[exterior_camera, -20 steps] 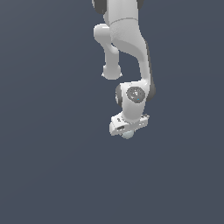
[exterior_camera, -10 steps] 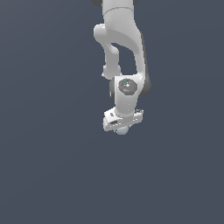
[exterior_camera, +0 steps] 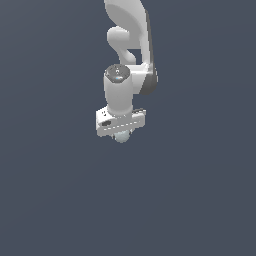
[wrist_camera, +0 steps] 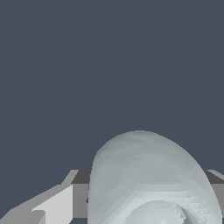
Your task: Pick up the object and move it to a goal position.
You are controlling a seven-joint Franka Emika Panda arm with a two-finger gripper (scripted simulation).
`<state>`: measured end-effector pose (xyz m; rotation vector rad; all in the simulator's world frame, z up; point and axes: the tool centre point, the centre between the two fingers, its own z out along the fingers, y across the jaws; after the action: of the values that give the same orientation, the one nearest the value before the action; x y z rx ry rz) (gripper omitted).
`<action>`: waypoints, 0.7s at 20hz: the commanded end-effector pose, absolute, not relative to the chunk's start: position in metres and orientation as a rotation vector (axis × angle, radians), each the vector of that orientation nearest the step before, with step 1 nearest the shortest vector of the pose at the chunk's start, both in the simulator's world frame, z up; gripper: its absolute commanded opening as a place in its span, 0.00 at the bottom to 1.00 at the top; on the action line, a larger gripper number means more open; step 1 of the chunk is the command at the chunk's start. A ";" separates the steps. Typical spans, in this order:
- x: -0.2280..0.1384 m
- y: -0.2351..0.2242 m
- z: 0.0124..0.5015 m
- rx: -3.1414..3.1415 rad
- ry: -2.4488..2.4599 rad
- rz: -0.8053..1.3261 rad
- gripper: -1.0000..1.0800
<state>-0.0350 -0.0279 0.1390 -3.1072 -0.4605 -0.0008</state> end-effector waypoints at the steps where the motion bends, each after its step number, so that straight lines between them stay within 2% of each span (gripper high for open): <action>1: -0.042 -0.051 0.159 -3.107 -0.461 -0.001 0.00; 8: -0.054 -0.105 0.205 -3.106 -0.461 -0.001 0.00; 14: -0.058 -0.130 0.227 -3.106 -0.461 -0.001 0.00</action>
<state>-0.0573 -0.1250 0.2228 -3.1072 -0.4585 -0.0025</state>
